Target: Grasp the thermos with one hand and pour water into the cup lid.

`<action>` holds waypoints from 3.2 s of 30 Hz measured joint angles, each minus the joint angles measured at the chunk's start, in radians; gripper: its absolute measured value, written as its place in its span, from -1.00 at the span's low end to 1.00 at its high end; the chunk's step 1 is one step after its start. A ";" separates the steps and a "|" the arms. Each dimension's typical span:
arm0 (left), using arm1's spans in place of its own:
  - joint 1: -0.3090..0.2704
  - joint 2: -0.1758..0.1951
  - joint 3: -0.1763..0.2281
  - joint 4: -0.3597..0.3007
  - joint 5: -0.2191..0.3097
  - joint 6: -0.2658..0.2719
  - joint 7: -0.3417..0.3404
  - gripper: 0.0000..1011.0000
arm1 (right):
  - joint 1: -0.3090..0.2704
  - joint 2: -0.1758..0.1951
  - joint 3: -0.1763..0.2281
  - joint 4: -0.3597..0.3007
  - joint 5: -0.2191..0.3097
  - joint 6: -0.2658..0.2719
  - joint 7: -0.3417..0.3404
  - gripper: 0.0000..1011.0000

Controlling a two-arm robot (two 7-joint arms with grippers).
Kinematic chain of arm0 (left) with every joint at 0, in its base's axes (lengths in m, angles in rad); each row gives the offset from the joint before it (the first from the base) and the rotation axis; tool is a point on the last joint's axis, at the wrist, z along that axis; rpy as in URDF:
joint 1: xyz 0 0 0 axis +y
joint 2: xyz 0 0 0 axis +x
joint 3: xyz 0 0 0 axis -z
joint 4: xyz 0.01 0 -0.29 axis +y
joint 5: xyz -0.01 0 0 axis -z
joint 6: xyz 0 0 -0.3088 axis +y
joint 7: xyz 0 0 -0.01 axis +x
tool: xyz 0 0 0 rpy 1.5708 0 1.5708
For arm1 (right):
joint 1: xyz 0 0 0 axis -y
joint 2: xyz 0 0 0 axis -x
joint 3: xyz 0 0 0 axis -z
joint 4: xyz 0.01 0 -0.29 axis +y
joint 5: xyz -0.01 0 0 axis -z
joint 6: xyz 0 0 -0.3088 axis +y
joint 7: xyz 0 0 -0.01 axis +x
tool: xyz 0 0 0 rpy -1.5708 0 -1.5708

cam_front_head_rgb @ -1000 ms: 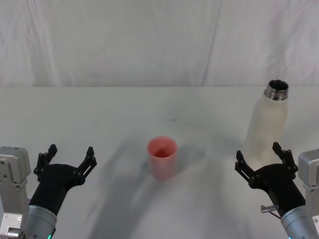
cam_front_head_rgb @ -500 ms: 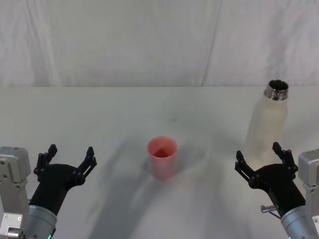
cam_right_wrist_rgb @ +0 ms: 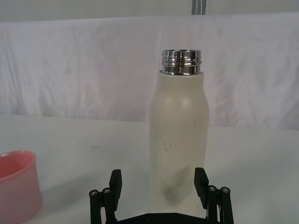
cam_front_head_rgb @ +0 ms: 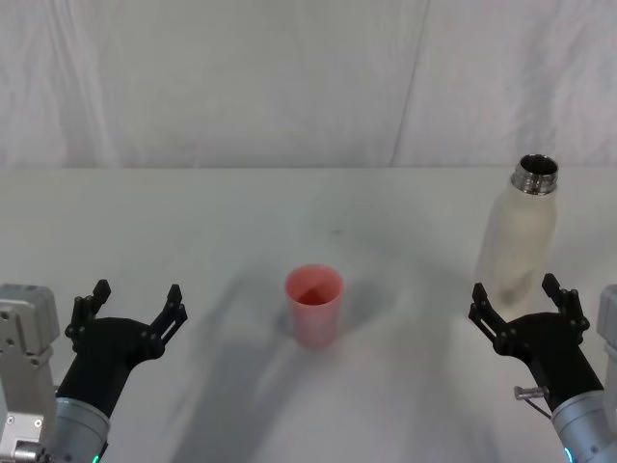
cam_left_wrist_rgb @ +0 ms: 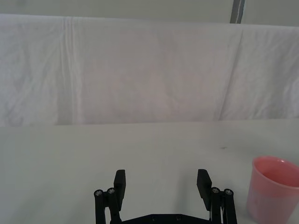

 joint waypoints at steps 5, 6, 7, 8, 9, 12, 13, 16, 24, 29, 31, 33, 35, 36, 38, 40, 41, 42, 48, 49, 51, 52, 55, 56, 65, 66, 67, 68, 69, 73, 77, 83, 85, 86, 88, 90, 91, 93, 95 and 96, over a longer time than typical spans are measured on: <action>0.000 0.000 0.000 0.000 0.000 0.000 0.000 0.98 | 0.016 -0.021 0.015 0.028 0.003 -0.009 0.011 0.98; 0.000 0.000 0.000 0.000 0.000 0.000 0.000 0.98 | 0.016 -0.021 0.015 0.028 0.003 -0.009 0.011 0.98; 0.000 0.000 0.000 0.000 0.000 0.000 0.000 0.98 | 0.022 -0.028 0.020 0.037 0.005 -0.011 0.014 0.98; 0.000 0.000 0.000 0.000 0.000 0.000 0.000 0.98 | 0.025 -0.031 0.023 0.043 0.005 -0.012 0.016 0.98; 0.000 0.000 0.000 0.000 0.000 0.000 0.000 0.98 | 0.031 -0.036 0.028 0.052 0.006 -0.014 0.019 0.98; 0.000 0.000 0.000 0.000 0.000 0.000 0.000 0.98 | 0.040 -0.043 0.036 0.065 0.006 -0.017 0.024 0.98; 0.000 0.000 0.000 0.000 0.000 0.000 0.000 0.98 | 0.047 -0.048 0.041 0.075 0.006 -0.020 0.027 0.98; 0.000 0.000 0.000 0.000 0.000 0.000 0.000 0.98 | 0.062 -0.057 0.049 0.096 0.003 -0.024 0.033 0.98; 0.000 0.000 0.000 0.000 0.000 0.000 0.000 0.98 | 0.103 -0.070 0.060 0.143 -0.019 -0.029 0.053 0.98; 0.000 0.000 0.000 0.000 0.000 0.000 0.000 0.98 | 0.124 -0.074 0.067 0.168 -0.033 -0.030 0.061 0.98; 0.000 0.000 0.000 0.000 0.000 0.000 0.000 0.98 | 0.128 -0.074 0.069 0.173 -0.036 -0.030 0.064 0.98; 0.000 0.000 0.000 0.000 0.000 0.000 0.000 0.98 | 0.135 -0.075 0.072 0.180 -0.040 -0.030 0.066 0.98; 0.000 0.000 0.000 0.000 0.000 0.000 0.000 0.98 | 0.140 -0.076 0.075 0.187 -0.041 -0.029 0.069 0.98; 0.000 0.000 0.000 0.000 0.000 0.000 0.000 0.98 | 0.142 -0.077 0.077 0.190 -0.041 -0.029 0.071 0.98; 0.000 0.000 0.000 0.000 0.000 0.000 0.000 0.98 | 0.149 -0.078 0.080 0.198 -0.041 -0.028 0.074 0.98; 0.000 0.000 0.000 0.000 0.000 0.000 0.000 0.98 | 0.157 -0.078 0.082 0.207 -0.041 -0.028 0.076 0.98; 0.000 0.000 0.000 0.000 0.000 0.000 0.000 0.98 | 0.160 -0.079 0.083 0.210 -0.041 -0.028 0.078 0.98; 0.000 0.000 0.000 0.000 0.000 0.000 0.000 0.98 | 0.163 -0.079 0.084 0.213 -0.041 -0.028 0.078 0.98; 0.000 0.000 0.000 0.000 0.000 0.000 0.000 0.98 | 0.183 -0.081 0.086 0.231 -0.043 -0.027 0.082 0.98; 0.000 0.000 0.000 0.000 0.000 0.000 0.000 0.98 | 0.189 -0.082 0.087 0.236 -0.043 -0.027 0.083 0.98; 0.000 0.000 0.000 0.000 0.000 0.000 0.000 0.98 | 0.196 -0.082 0.088 0.244 -0.043 -0.027 0.086 0.98; 0.000 0.000 0.000 0.000 0.000 0.000 0.000 0.98 | 0.201 -0.083 0.088 0.248 -0.044 -0.026 0.087 0.98; 0.000 0.000 0.000 0.000 0.000 0.000 0.000 0.98 | 0.207 -0.083 0.089 0.252 -0.044 -0.026 0.088 0.98; 0.000 0.000 0.000 0.000 0.000 0.000 0.000 0.98 | 0.207 -0.083 0.089 0.252 -0.044 -0.026 0.088 0.98; 0.000 0.000 0.000 0.000 0.000 0.000 0.000 0.98 | 0.223 -0.080 0.090 0.261 -0.044 -0.025 0.097 0.98; 0.000 0.000 0.000 0.000 0.000 0.000 0.000 0.98 | 0.223 -0.080 0.090 0.261 -0.044 -0.025 0.097 0.98; 0.000 0.000 0.000 0.000 0.000 0.000 0.000 0.98 | 0.223 -0.080 0.090 0.261 -0.043 -0.025 0.097 0.98; 0.000 0.000 0.000 0.000 0.000 0.000 0.000 0.98 | 0.223 -0.080 0.090 0.261 -0.043 -0.025 0.097 0.98; 0.000 0.000 0.000 0.000 0.000 0.000 0.000 0.98 | 0.222 -0.080 0.090 0.261 -0.043 -0.025 0.096 0.98; 0.000 0.000 0.000 0.000 0.000 0.000 0.000 0.98 | 0.221 -0.080 0.089 0.261 -0.043 -0.025 0.096 0.98; 0.000 0.000 0.000 0.000 0.000 0.000 0.000 0.98 | 0.221 -0.080 0.089 0.261 -0.043 -0.025 0.096 0.90; 0.000 0.000 0.000 0.000 0.000 0.000 0.000 0.98 | 0.220 -0.080 0.089 0.261 -0.043 -0.026 0.095 0.88; 0.000 0.000 0.000 0.000 0.000 0.000 0.000 0.98 | 0.220 -0.080 0.089 0.261 -0.043 -0.026 0.094 0.88; 0.000 0.000 0.000 0.000 0.000 0.000 0.000 0.98 | 0.220 -0.080 0.089 0.261 -0.043 -0.026 0.094 0.88; 0.000 0.000 0.000 0.000 0.000 0.000 0.000 0.98 | 0.220 -0.080 0.089 0.261 -0.043 -0.026 0.094 0.88; 0.000 0.000 0.000 0.000 0.000 0.000 0.000 0.98 | 0.219 -0.080 0.089 0.260 -0.043 -0.026 0.094 0.88; 0.000 0.000 0.000 0.000 0.000 0.000 0.000 0.98 | 0.219 -0.080 0.089 0.260 -0.043 -0.026 0.094 0.88; 0.000 0.000 0.000 0.000 0.000 0.000 0.000 0.98 | 0.219 -0.080 0.089 0.260 -0.043 -0.026 0.094 0.88; 0.000 0.000 0.000 0.000 0.000 0.000 0.000 0.98 | 0.219 -0.080 0.089 0.260 -0.043 -0.026 0.093 0.88; 0.000 0.000 0.000 0.000 0.000 0.000 0.000 0.98 | 0.219 -0.080 0.089 0.260 -0.043 -0.026 0.093 0.88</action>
